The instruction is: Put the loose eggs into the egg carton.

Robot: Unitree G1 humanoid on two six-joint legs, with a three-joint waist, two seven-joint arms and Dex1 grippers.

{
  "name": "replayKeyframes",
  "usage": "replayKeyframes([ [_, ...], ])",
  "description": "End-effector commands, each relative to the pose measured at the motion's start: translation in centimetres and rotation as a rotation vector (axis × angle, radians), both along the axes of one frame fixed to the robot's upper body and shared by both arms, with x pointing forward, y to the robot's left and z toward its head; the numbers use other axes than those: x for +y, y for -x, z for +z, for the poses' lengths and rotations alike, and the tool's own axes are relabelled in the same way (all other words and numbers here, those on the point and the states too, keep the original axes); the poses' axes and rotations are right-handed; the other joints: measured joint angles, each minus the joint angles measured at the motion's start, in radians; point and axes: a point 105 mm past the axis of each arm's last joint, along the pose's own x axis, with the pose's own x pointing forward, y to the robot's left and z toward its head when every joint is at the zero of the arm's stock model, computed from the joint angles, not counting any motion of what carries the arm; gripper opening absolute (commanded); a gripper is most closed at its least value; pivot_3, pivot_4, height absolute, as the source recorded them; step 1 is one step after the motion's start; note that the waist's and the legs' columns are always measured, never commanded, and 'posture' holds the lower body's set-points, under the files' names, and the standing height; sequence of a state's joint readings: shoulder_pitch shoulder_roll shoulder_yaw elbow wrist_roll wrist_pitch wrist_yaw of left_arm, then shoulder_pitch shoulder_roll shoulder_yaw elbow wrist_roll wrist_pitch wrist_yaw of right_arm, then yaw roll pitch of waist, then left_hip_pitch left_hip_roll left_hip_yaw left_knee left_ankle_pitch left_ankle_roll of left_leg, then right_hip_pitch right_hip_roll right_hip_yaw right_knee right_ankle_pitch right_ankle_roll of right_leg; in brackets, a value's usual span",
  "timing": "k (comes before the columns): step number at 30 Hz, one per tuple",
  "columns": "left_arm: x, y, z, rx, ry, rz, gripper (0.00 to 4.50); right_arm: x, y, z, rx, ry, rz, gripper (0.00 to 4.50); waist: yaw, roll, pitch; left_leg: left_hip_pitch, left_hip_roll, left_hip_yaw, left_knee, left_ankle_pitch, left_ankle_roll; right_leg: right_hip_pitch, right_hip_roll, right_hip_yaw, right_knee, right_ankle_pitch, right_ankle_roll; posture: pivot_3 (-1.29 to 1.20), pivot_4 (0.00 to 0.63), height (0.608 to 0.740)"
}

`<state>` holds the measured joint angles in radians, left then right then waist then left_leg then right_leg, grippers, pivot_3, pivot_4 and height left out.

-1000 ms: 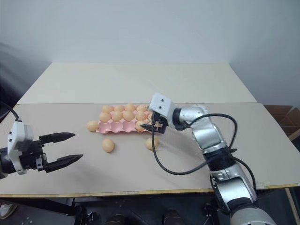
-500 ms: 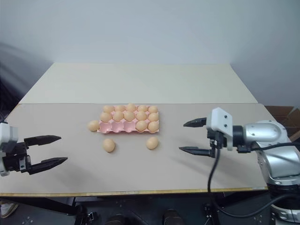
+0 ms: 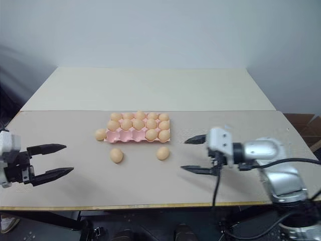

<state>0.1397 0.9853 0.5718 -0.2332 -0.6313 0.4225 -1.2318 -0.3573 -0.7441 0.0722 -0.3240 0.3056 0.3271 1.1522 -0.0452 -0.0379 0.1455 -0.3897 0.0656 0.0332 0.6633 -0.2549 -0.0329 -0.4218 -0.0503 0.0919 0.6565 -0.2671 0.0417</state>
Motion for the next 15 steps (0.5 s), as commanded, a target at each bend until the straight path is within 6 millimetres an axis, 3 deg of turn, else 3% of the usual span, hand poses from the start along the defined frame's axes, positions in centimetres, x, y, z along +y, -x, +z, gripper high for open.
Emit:
replayKeyframes([
  [1, -0.9, 0.1, 0.6, -0.028, 0.009, -0.029, 4.50, 2.5, -1.5, -0.4, -0.108, 0.033, -0.026, 4.44, 0.000, 0.000, 0.000, 0.000, 0.000, 0.000, 0.000, 0.000, 0.000, 0.000, 0.000, 0.000, 0.000, 0.000, 0.000, 0.00, 0.150, 0.740],
  [7, -1.2, 0.2, 0.6, -0.022, 0.014, -0.036, 4.50, 4.9, -4.5, -2.7, -0.107, 0.055, -0.100, 4.44, 0.003, 0.000, 0.000, -0.001, 0.001, 0.000, 0.000, 0.000, 0.000, -0.001, 0.001, 0.000, 0.000, 0.000, 0.000, 0.00, 0.150, 0.740],
  [15, -1.3, 0.5, 0.5, -0.018, 0.015, -0.031, 4.50, 5.7, -5.8, -4.7, -0.068, 0.082, -0.113, 4.44, 0.003, 0.000, 0.000, -0.001, 0.001, 0.000, 0.000, 0.000, 0.000, -0.001, 0.001, 0.000, 0.000, 0.000, -0.001, 0.00, 0.150, 0.740],
])
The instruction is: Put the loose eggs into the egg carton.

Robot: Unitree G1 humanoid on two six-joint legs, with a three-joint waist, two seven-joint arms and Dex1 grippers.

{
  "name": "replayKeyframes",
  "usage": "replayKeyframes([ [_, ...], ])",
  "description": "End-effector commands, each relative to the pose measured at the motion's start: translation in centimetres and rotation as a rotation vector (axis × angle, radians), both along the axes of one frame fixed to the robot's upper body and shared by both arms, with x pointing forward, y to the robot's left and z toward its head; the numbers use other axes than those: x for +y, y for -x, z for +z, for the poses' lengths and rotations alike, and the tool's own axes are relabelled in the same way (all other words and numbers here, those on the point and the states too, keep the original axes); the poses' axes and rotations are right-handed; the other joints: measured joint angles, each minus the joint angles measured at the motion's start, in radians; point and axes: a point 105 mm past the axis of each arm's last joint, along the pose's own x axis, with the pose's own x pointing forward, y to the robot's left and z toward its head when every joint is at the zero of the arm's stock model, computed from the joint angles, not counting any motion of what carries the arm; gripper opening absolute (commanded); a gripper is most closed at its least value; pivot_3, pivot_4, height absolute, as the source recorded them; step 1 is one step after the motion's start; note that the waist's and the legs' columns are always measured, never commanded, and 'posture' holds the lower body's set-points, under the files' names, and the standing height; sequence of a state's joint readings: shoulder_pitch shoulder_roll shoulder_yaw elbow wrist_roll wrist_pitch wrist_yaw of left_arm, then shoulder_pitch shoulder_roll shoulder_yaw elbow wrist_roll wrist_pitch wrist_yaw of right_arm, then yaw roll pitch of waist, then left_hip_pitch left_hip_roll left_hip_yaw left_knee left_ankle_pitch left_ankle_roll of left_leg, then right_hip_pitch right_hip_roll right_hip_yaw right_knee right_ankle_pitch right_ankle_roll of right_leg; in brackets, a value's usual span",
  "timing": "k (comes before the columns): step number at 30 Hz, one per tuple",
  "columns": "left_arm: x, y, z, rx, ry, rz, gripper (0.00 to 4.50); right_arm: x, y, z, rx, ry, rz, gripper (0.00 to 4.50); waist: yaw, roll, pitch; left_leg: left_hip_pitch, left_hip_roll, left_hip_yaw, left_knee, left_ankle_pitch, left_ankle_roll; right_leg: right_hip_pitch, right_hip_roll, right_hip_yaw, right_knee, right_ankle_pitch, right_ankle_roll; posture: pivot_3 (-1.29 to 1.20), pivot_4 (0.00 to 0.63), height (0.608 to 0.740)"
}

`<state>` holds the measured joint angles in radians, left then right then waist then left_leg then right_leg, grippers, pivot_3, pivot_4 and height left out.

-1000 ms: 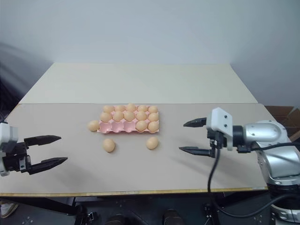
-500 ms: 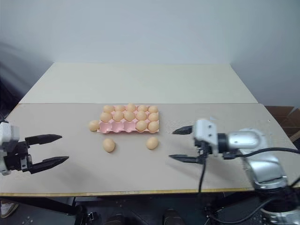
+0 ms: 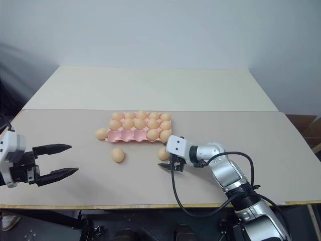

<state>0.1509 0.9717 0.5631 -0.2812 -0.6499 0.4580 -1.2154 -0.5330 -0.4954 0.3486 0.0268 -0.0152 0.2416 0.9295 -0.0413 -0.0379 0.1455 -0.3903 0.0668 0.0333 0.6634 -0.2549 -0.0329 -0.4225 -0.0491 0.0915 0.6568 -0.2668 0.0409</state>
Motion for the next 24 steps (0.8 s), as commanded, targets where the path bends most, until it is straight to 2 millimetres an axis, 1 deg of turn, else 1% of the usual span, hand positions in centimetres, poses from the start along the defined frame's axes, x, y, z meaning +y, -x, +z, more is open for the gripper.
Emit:
replayKeyframes([
  [1, -0.3, 0.2, 0.8, -0.038, -0.003, -0.011, 4.50, 0.8, -0.3, 1.0, -0.050, -0.019, 0.025, 4.09, -0.002, 0.000, 0.000, 0.000, 0.001, 0.000, 0.000, 0.000, 0.000, 0.000, 0.001, 0.000, 0.000, 0.000, 0.000, 0.00, 0.150, 0.740],
  [3, -0.3, 0.3, 0.8, -0.038, -0.004, -0.009, 4.50, 1.0, -0.3, 1.1, -0.043, -0.035, 0.025, 3.70, -0.003, 0.000, 0.000, 0.000, 0.002, 0.000, 0.000, 0.000, 0.000, 0.000, 0.002, 0.000, 0.000, 0.000, -0.001, 0.00, 0.150, 0.740],
  [4, -0.3, 0.3, 0.8, -0.038, -0.004, -0.008, 4.50, 1.0, -0.2, 1.2, -0.038, -0.043, 0.031, 3.29, -0.004, 0.000, 0.000, 0.000, 0.002, 0.000, 0.000, 0.000, 0.000, 0.000, 0.002, 0.000, 0.000, 0.000, -0.001, 0.00, 0.150, 0.740],
  [6, -0.3, 0.3, 0.8, -0.038, -0.005, -0.006, 4.50, 0.9, 0.0, 1.3, -0.029, -0.051, 0.037, 2.69, -0.003, 0.000, 0.000, 0.000, 0.002, 0.000, 0.000, 0.000, 0.000, 0.000, 0.002, 0.000, 0.000, 0.000, -0.001, 0.00, 0.150, 0.740],
  [7, -0.3, 0.3, 0.8, -0.038, -0.005, -0.006, 4.50, 0.9, 0.1, 1.3, -0.029, -0.052, 0.037, 2.55, -0.003, 0.000, 0.000, 0.000, 0.002, 0.000, 0.000, 0.000, 0.000, 0.000, 0.002, 0.000, 0.000, 0.000, -0.001, 0.00, 0.150, 0.740],
  [11, -0.3, 0.3, 0.8, -0.039, -0.005, -0.004, 4.50, 0.8, 0.6, 2.0, -0.037, -0.069, 0.050, 2.32, -0.002, 0.000, 0.000, 0.000, 0.002, 0.000, 0.000, 0.000, 0.000, 0.000, 0.002, 0.000, 0.000, 0.000, -0.001, 0.00, 0.150, 0.740],
  [14, -0.2, 0.2, 0.8, -0.040, -0.006, -0.003, 4.50, 1.6, 0.8, 4.1, -0.076, -0.114, 0.072, 2.32, -0.004, 0.000, 0.000, 0.000, 0.002, 0.000, 0.000, 0.000, 0.000, 0.000, 0.002, 0.000, 0.000, 0.000, -0.001, 0.00, 0.150, 0.740],
  [17, -0.2, 0.2, 0.8, -0.041, -0.006, -0.004, 4.50, 3.1, 0.7, 6.5, -0.113, -0.176, 0.091, 2.32, -0.007, 0.000, 0.000, 0.001, 0.003, 0.000, 0.000, 0.000, 0.000, 0.000, 0.003, 0.001, 0.001, 0.000, -0.002, 0.00, 0.150, 0.740],
  [18, -0.3, 0.1, 0.8, -0.041, -0.006, -0.005, 4.50, 3.8, 0.3, 7.1, -0.124, -0.190, 0.084, 2.32, -0.007, 0.000, 0.000, 0.001, 0.003, 0.000, 0.000, 0.000, 0.000, 0.000, 0.003, 0.001, 0.001, 0.001, -0.002, 0.00, 0.150, 0.740],
  [20, -0.3, 0.0, 0.8, -0.041, -0.005, -0.006, 4.50, 4.9, -0.6, 7.7, -0.141, -0.203, 0.059, 2.32, -0.008, 0.000, 0.000, 0.001, 0.003, 0.000, 0.000, 0.000, 0.000, 0.000, 0.004, 0.001, 0.001, 0.001, -0.002, 0.00, 0.150, 0.740],
  [24, -0.4, -0.1, 0.8, -0.046, -0.003, -0.008, 4.50, 6.9, -3.6, 7.9, -0.174, -0.210, -0.048, 2.32, -0.007, 0.000, 0.000, 0.001, 0.004, 0.000, 0.000, 0.000, 0.000, -0.001, 0.004, 0.001, 0.001, 0.001, -0.003, 0.00, 0.150, 0.740],
])
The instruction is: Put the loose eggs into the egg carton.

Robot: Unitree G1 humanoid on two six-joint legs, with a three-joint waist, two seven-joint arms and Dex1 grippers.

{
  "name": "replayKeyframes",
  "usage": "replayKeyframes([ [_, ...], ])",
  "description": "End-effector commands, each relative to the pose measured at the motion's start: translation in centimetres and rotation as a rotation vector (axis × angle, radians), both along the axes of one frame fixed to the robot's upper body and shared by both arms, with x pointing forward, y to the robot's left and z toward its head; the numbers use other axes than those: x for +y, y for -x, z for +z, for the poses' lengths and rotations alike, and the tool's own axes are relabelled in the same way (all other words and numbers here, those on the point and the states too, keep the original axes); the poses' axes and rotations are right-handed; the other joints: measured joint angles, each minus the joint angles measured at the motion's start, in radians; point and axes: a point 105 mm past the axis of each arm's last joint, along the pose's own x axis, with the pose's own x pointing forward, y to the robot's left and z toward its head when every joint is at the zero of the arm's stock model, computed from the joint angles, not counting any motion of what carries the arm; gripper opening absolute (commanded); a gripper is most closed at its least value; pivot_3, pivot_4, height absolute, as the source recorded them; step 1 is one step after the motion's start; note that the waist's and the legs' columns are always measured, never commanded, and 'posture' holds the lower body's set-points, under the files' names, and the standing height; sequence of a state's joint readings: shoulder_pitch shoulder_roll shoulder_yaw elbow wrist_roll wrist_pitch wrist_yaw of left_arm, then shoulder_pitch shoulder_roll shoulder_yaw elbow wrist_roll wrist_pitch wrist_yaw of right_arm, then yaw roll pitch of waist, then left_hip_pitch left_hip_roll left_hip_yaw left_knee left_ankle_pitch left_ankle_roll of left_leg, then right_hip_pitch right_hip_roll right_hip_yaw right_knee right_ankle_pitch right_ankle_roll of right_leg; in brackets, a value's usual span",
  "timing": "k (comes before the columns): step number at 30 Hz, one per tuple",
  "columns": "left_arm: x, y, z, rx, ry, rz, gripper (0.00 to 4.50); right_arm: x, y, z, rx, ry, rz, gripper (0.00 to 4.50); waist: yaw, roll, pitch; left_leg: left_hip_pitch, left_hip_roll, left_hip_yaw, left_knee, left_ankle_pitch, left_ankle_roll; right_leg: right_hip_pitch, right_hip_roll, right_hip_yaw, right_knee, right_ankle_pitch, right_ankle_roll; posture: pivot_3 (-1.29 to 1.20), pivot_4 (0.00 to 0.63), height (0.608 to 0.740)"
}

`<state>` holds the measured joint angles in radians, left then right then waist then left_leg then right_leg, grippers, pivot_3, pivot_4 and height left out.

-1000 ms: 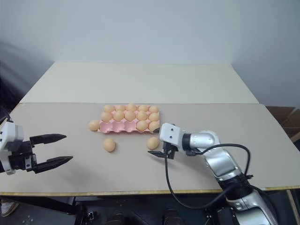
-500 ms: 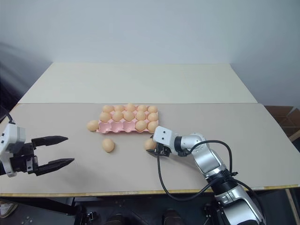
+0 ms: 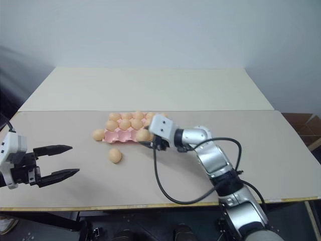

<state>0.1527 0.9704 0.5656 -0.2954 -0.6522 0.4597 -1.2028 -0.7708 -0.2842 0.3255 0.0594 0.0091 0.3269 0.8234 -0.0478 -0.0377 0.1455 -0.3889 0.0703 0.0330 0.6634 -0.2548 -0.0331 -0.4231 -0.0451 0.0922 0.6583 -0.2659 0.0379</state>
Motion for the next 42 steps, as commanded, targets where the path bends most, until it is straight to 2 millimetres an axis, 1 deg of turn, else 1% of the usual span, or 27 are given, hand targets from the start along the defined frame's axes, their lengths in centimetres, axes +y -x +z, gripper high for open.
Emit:
replayKeyframes([
  [1, -0.2, -0.1, 0.7, -0.037, 0.000, -0.009, 4.50, 0.7, -2.2, 0.0, -0.028, -0.004, -0.098, 2.32, 0.000, 0.000, 0.000, 0.000, 0.000, 0.000, 0.000, 0.000, 0.000, 0.000, 0.000, 0.000, 0.000, 0.000, 0.000, 0.00, 0.150, 0.740],
  [6, -0.1, 0.3, 0.7, -0.038, -0.002, 0.001, 4.50, 1.9, -3.1, -0.9, -0.027, 0.021, -0.106, 2.32, 0.001, 0.000, 0.000, -0.002, 0.000, 0.000, 0.000, 0.000, 0.000, -0.001, -0.001, -0.001, -0.001, 0.000, 0.000, 0.00, 0.150, 0.740],
  [8, -0.1, 0.4, 0.6, -0.037, -0.001, 0.005, 4.50, 2.0, -3.5, -1.3, -0.029, 0.041, -0.118, 3.01, -0.001, 0.000, 0.000, -0.002, 0.000, 0.000, 0.000, 0.000, 0.000, -0.001, 0.000, -0.001, -0.001, 0.000, 0.000, 0.00, 0.150, 0.740],
  [9, -0.1, 0.4, 0.6, -0.037, 0.000, 0.006, 4.50, 2.0, -3.6, -1.5, -0.028, 0.044, -0.121, 3.20, -0.001, 0.000, 0.000, -0.002, 0.000, 0.000, 0.000, 0.000, 0.000, -0.001, 0.000, -0.001, -0.001, 0.000, 0.000, 0.00, 0.150, 0.740],
  [13, 0.0, 0.6, 0.6, -0.037, 0.000, 0.014, 4.50, 2.0, -3.3, -0.7, -0.021, -0.005, -0.100, 4.47, -0.004, 0.000, 0.000, -0.001, 0.000, 0.000, 0.000, 0.000, 0.000, -0.001, 0.000, -0.001, 0.000, 0.000, 0.000, 0.00, 0.150, 0.740],
  [17, 0.1, 0.5, 0.5, -0.036, 0.002, 0.020, 4.50, 1.3, -3.1, 0.5, -0.032, -0.051, -0.096, 4.47, -0.011, 0.000, 0.000, -0.002, 0.000, 0.000, 0.000, 0.000, 0.000, -0.001, 0.000, 0.000, 0.000, 0.000, 0.000, 0.00, 0.150, 0.740],
  [19, 0.1, 0.4, 0.6, -0.036, 0.004, 0.020, 4.50, 0.1, -2.4, 1.6, -0.030, -0.092, -0.081, 4.47, -0.010, 0.000, 0.000, -0.002, 0.000, 0.000, 0.000, 0.000, 0.000, -0.001, 0.000, -0.001, 0.000, 0.000, 0.000, 0.00, 0.150, 0.740],
  [21, 0.2, 0.4, 0.6, -0.036, 0.005, 0.021, 4.50, -0.7, -1.8, 2.2, -0.028, -0.110, -0.070, 4.47, -0.008, 0.000, 0.000, -0.002, 0.000, -0.001, 0.000, 0.000, 0.000, -0.001, 0.000, -0.001, -0.001, 0.000, 0.000, 0.00, 0.150, 0.740],
  [23, 0.4, 0.3, 0.6, -0.030, 0.035, 0.031, 4.50, -3.1, -0.5, 2.8, -0.022, -0.130, -0.055, 4.47, -0.003, 0.000, 0.000, -0.002, 0.001, -0.001, 0.000, 0.000, 0.000, -0.001, 0.000, -0.001, -0.001, 0.000, 0.000, 0.00, 0.150, 0.740],
  [25, 1.1, 0.0, 0.4, -0.025, 0.051, 0.059, 4.50, -5.6, 1.2, 3.1, -0.003, -0.129, -0.043, 4.47, 0.007, 0.001, 0.000, -0.002, 0.001, -0.001, 0.000, 0.000, 0.000, -0.001, 0.000, -0.001, -0.001, 0.000, 0.000, 0.00, 0.150, 0.740],
  [26, 1.4, 0.0, 0.3, -0.024, 0.047, 0.071, 4.50, -6.3, 1.7, 3.2, 0.004, -0.123, -0.039, 4.47, 0.008, 0.001, 0.000, -0.002, 0.000, -0.001, 0.000, 0.000, 0.000, -0.001, 0.000, -0.002, -0.002, 0.000, 0.000, 0.00, 0.150, 0.740],
  [29, 2.4, -0.3, 0.0, -0.022, 0.028, 0.106, 4.50, -9.5, 3.5, 2.9, 0.021, -0.077, -0.030, 4.47, 0.007, 0.000, 0.000, -0.002, 0.000, -0.001, 0.000, 0.000, 0.000, 0.000, 0.000, -0.001, -0.001, 0.000, 0.000, 0.00, 0.150, 0.740],
  [30, 2.7, -0.3, -0.2, -0.016, 0.017, 0.109, 4.50, -10.7, 4.4, 2.8, 0.026, -0.055, -0.006, 4.47, 0.005, 0.000, 0.000, -0.001, 0.000, -0.001, 0.000, 0.000, 0.000, 0.000, 0.000, -0.001, -0.001, 0.000, -0.001, 0.00, 0.150, 0.740],
  [33, 3.0, -0.4, -0.2, -0.011, 0.008, 0.105, 4.50, -13.3, 6.6, 2.4, 0.087, -0.005, 0.067, 4.47, 0.004, 0.000, 0.001, 0.000, 0.000, 0.000, 0.000, 0.000, 0.000, 0.001, 0.000, -0.001, -0.002, 0.000, -0.001, 0.00, 0.150, 0.740],
  [35, 3.0, -0.5, -0.1, -0.015, 0.009, 0.103, 4.50, -14.8, 7.6, 2.1, 0.135, 0.028, 0.090, 4.47, 0.004, 0.000, 0.001, 0.000, 0.000, 0.000, 0.000, 0.000, 0.000, 0.001, 0.000, 0.000, -0.002, 0.000, -0.001, 0.00, 0.150, 0.740],
  [36, 3.0, -0.6, 0.0, -0.018, 0.010, 0.100, 4.50, -15.4, 7.9, 1.9, 0.146, 0.048, 0.095, 4.47, 0.004, 0.000, 0.001, 0.000, 0.000, 0.000, 0.000, 0.000, 0.000, 0.001, 0.000, 0.000, -0.002, 0.000, -0.001, 0.00, 0.150, 0.740],
  [38, 2.9, -0.7, 0.1, -0.019, 0.010, 0.094, 4.50, -16.0, 8.2, 1.9, 0.160, 0.064, 0.100, 4.47, 0.002, 0.000, 0.001, 0.000, 0.000, 0.000, 0.000, 0.000, 0.000, 0.001, 0.000, 0.000, -0.002, 0.000, -0.001, 0.00, 0.150, 0.740],
  [42, 2.7, -0.9, 0.1, -0.022, 0.009, 0.085, 4.50, -16.2, 8.3, 1.9, 0.165, 0.057, 0.093, 4.47, 0.002, 0.000, 0.001, 0.001, 0.000, 0.000, 0.000, 0.000, 0.000, 0.001, 0.000, 0.000, -0.001, 0.000, -0.001, 0.00, 0.150, 0.740],
])
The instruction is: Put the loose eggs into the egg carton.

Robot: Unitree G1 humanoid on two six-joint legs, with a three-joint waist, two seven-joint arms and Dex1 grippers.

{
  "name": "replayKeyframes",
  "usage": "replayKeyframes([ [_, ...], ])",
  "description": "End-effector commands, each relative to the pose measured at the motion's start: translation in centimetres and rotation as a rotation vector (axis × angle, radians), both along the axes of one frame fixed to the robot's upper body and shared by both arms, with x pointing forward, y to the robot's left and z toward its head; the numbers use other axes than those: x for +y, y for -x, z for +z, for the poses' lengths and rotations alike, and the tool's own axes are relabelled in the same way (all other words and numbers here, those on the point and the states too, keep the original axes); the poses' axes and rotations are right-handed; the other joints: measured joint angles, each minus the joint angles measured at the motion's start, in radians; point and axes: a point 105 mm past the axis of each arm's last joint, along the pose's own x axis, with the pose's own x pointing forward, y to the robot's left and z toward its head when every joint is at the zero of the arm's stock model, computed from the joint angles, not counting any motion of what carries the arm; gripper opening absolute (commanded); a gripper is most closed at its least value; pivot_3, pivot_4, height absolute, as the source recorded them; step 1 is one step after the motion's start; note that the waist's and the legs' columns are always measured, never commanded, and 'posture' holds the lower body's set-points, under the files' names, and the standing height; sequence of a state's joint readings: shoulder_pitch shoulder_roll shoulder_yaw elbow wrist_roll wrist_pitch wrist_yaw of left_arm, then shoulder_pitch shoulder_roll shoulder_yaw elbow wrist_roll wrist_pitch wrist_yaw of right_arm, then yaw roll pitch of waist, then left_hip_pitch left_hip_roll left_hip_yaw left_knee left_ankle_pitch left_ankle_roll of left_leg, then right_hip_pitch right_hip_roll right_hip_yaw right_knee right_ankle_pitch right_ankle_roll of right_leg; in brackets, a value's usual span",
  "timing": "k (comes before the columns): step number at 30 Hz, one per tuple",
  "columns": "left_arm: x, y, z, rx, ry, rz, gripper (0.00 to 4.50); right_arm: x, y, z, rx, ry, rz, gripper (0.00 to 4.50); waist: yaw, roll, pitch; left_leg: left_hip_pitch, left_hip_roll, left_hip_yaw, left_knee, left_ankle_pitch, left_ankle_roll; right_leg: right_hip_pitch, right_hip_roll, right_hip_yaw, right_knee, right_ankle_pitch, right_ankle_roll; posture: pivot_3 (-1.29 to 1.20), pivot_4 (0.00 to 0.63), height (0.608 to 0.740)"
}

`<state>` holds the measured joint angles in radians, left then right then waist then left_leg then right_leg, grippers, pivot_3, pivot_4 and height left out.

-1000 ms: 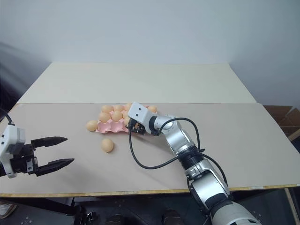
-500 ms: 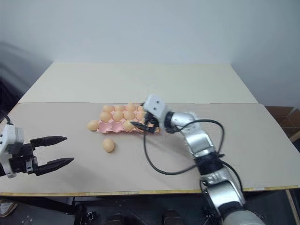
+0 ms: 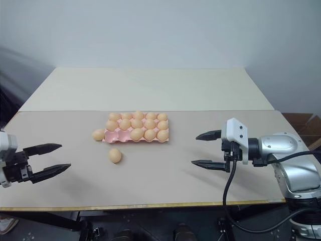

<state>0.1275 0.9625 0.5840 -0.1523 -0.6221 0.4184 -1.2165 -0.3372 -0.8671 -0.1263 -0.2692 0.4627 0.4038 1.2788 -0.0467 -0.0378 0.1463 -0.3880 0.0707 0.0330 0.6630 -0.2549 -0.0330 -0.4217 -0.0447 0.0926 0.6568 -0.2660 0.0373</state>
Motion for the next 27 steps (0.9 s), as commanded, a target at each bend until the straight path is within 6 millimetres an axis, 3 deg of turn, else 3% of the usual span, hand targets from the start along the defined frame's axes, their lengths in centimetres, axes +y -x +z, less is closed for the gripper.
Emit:
replayKeyframes([
  [1, -0.1, -0.1, 0.6, -0.019, -0.025, -0.016, 4.50, 0.1, 0.4, 1.1, -0.050, -0.016, 0.023, 4.47, 0.002, 0.000, 0.000, 0.000, 0.000, 0.000, 0.000, 0.000, 0.000, 0.000, 0.000, 0.000, 0.000, 0.000, 0.000, 0.00, 0.150, 0.740],
  [9, -0.4, -0.3, 0.4, -0.028, -0.020, -0.014, 4.50, 0.4, 0.3, 1.0, -0.059, -0.009, 0.025, 4.47, 0.005, 0.000, 0.000, -0.001, 0.000, 0.000, 0.000, 0.000, 0.000, 0.000, 0.000, 0.000, 0.000, 0.000, 0.000, 0.00, 0.150, 0.740],
  [13, -2.6, -1.0, -0.6, -0.031, 0.009, -0.043, 4.50, 0.4, 0.3, 1.0, -0.064, -0.004, 0.028, 4.47, 0.006, 0.000, 0.000, -0.001, 0.000, 0.000, 0.000, 0.000, 0.000, 0.000, 0.000, 0.000, -0.001, 0.000, 0.000, 0.00, 0.150, 0.740],
  [21, -6.8, -5.9, -3.3, -0.093, 0.014, 0.015, 4.50, 0.7, 0.2, 1.1, -0.079, -0.002, 0.040, 4.47, 0.029, 0.000, 0.000, -0.001, -0.001, 0.000, 0.000, 0.000, 0.000, 0.001, 0.000, 0.000, 0.000, 0.000, 0.000, 0.00, 0.150, 0.740],
  [27, -9.7, -7.1, -5.8, -0.066, 0.041, -0.003, 4.50, 0.6, 0.3, 1.2, -0.089, -0.005, 0.030, 4.47, 0.031, 0.000, 0.000, -0.002, -0.001, 0.000, 0.001, 0.000, 0.000, 0.000, 0.000, 0.001, -0.001, 0.000, 0.000, 0.00, 0.150, 0.740],
])
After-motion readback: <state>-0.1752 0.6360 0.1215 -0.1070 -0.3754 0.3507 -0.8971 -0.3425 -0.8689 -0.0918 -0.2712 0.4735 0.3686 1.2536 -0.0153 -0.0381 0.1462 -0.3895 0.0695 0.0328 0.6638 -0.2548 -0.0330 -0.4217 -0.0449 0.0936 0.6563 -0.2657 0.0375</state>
